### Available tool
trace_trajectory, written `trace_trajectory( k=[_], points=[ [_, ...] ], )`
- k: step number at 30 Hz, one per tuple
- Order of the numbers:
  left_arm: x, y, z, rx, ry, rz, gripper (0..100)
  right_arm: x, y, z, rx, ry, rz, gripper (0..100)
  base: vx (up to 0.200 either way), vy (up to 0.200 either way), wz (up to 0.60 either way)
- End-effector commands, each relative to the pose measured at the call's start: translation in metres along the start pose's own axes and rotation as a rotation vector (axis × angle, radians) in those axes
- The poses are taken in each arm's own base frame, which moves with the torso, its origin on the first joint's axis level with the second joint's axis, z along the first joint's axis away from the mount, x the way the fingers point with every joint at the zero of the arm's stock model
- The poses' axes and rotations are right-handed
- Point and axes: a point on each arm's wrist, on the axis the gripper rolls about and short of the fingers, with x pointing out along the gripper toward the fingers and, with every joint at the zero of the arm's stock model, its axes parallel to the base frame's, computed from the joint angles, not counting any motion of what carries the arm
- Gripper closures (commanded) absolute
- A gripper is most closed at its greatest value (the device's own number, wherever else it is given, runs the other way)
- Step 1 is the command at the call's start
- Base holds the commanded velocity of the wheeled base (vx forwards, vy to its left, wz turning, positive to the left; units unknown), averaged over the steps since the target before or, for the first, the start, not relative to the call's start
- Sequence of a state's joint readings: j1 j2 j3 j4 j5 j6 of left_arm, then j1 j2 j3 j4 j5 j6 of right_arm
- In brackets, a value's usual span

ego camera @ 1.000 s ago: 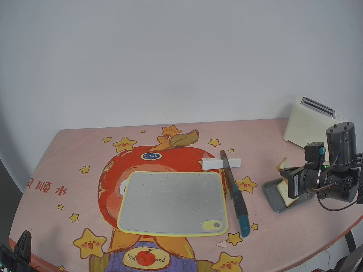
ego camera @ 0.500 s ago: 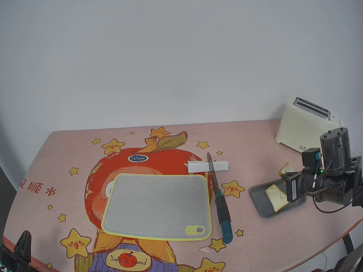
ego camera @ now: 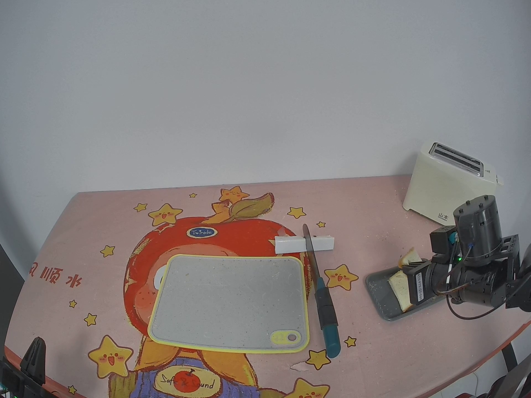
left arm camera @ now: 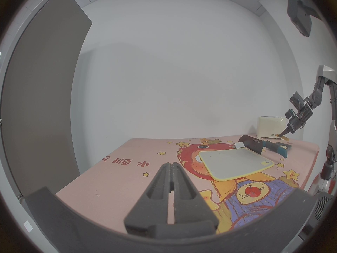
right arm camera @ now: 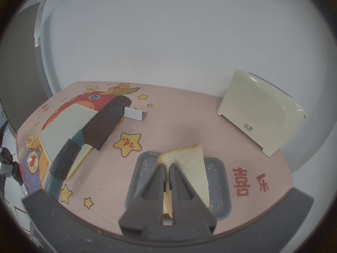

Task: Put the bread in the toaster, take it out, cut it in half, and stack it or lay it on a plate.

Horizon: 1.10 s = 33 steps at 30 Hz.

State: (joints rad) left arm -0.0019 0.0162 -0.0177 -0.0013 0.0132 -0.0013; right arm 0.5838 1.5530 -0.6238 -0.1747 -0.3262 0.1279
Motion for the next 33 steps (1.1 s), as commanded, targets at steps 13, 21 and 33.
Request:
trace_trajectory(
  k=[13,21,33],
  points=[
    [0.0001,0.0000,-0.0052,0.000,0.001,0.001,100,0.0158,0.0081,-0.0070,-0.029,0.058,-0.020,100,0.000,0.000,0.00],
    [0.0001,0.0000,-0.0052,0.000,0.001,-0.001,100,0.0170,0.0069,-0.0072,-0.026,0.062,-0.026,100,0.000,0.000,0.00],
    [0.0001,0.0000,-0.0052,0.000,0.001,-0.001,100,0.0171,0.0065,-0.0071,-0.025,0.062,-0.029,100,0.000,0.000,0.00]
  ],
)
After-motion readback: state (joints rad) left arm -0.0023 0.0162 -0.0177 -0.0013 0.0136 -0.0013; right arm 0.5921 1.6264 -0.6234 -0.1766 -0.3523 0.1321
